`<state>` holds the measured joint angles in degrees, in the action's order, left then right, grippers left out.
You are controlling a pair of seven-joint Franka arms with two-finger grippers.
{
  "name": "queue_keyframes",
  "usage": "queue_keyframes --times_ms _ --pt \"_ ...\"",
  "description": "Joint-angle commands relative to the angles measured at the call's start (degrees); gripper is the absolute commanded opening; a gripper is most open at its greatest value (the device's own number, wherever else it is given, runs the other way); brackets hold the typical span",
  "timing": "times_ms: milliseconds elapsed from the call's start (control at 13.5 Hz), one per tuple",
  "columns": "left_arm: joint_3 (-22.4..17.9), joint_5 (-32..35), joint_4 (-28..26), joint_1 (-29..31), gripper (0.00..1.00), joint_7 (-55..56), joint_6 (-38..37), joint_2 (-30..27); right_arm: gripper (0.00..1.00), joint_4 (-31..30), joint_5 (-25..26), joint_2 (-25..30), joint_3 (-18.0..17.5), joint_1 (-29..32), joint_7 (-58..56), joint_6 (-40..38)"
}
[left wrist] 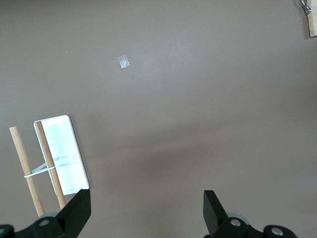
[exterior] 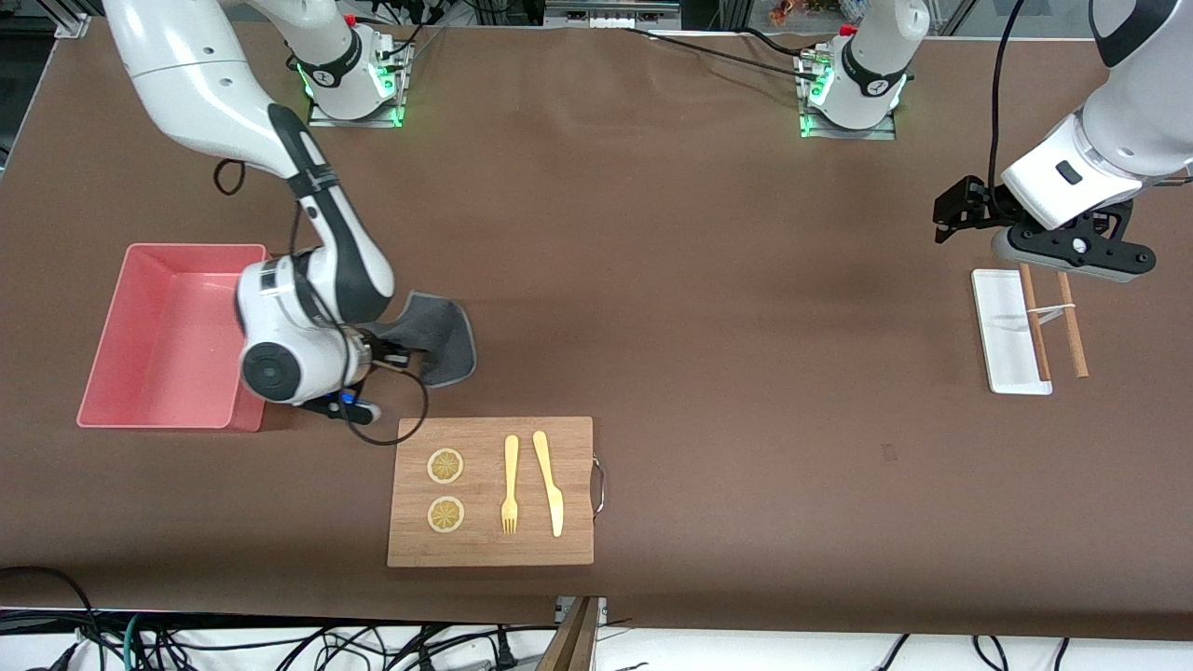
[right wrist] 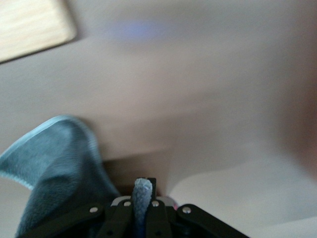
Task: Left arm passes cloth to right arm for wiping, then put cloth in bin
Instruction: 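Move the cloth over the pink bin with the right gripper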
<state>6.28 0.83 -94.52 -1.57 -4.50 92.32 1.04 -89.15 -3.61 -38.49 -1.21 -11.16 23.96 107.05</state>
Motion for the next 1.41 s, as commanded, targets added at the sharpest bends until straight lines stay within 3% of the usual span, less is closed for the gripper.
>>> queue_keyframes --times_ms 0,296,593,889,1111,1333 --pt "0.3 2.1 0.9 -0.1 1.0 -0.2 0.0 0.3 0.0 2.9 0.1 4.3 0.6 0.8 -2.3 -8.4" --pt "0.9 2.7 1.0 0.0 1.0 -0.2 0.0 0.3 0.0 13.7 2.7 6.8 2.2 3.1 -6.3 -28.0" --pt "0.9 2.7 1.0 -0.1 1.0 -0.2 0.0 0.3 0.0 17.0 3.9 8.5 10.5 4.7 -22.6 -35.9" --pt "0.9 2.7 1.0 -0.1 1.0 -0.2 0.0 0.4 0.0 16.7 9.5 8.8 18.8 5.7 -40.0 -35.6" --pt "0.9 2.7 1.0 0.0 1.0 -0.2 0.0 0.4 0.0 13.4 10.5 8.4 21.4 6.9 -44.2 -33.3" --pt "1.0 2.7 1.0 0.0 1.0 -0.2 0.0 0.4 0.0 5.8 10.1 8.0 21.6 8.3 -45.4 -23.9"
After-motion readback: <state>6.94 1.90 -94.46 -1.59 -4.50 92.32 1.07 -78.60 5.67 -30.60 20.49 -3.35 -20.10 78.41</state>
